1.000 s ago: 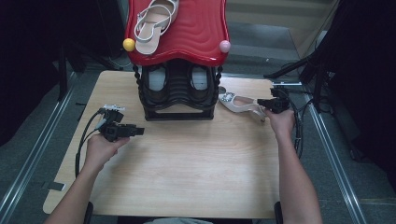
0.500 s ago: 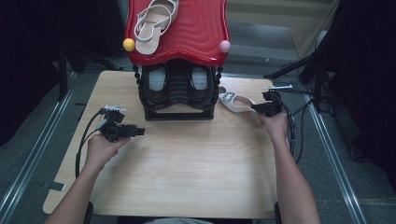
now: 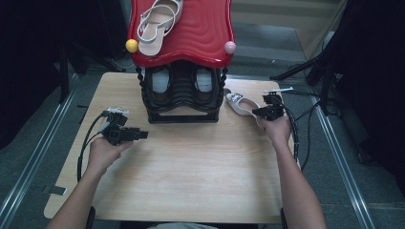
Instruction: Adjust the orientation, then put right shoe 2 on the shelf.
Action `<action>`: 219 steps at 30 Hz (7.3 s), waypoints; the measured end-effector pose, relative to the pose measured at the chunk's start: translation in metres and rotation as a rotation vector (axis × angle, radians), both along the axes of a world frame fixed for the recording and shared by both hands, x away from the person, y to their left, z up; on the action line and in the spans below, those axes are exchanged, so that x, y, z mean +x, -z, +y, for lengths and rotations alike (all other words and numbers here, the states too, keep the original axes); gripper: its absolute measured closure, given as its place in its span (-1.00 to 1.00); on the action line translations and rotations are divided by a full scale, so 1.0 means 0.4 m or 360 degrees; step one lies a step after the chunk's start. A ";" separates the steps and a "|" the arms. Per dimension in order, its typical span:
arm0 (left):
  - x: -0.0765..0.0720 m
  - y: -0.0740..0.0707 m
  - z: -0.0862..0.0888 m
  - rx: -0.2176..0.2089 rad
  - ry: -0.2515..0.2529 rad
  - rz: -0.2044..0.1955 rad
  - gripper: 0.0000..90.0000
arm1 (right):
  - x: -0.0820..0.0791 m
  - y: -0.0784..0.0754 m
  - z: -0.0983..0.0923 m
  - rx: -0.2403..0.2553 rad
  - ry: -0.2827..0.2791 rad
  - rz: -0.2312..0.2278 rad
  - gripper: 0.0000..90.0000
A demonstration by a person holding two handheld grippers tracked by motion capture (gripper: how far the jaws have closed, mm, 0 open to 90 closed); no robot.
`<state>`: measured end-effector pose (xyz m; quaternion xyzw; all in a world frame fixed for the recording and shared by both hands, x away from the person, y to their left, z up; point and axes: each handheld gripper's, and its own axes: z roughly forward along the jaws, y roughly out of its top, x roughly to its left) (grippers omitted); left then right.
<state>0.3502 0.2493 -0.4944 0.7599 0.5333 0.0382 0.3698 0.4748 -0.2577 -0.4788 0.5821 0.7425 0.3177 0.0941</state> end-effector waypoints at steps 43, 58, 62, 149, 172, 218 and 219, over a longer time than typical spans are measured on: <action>0.000 0.004 -0.007 0.0027 0.0020 -0.0005 0.10 | -0.038 0.004 -0.143 0.0061 0.0190 -0.0108 1.00; 0.000 0.005 -0.008 0.0025 0.0023 0.0002 0.10 | -0.084 0.031 -0.093 0.0143 0.0189 -0.0122 1.00; 0.000 0.005 -0.007 0.0018 0.0017 0.0003 0.10 | -0.087 0.034 -0.092 0.0180 0.0189 -0.0113 1.00; -0.002 0.011 -0.009 0.0043 0.0026 0.0015 0.08 | 0.046 0.017 0.117 -0.0065 0.0015 0.0000 0.85; -0.001 0.015 -0.010 0.0042 0.0019 0.0018 0.08 | 0.045 -0.023 0.064 0.0165 0.0079 0.0002 0.98; 0.000 0.017 -0.012 0.0034 0.0025 0.0027 0.08 | 0.032 -0.376 0.073 0.0309 -0.0003 -0.0240 0.98; -0.001 0.018 -0.013 0.0031 0.0020 0.0027 0.08 | 0.031 -0.390 0.073 0.0314 -0.0001 -0.0254 0.97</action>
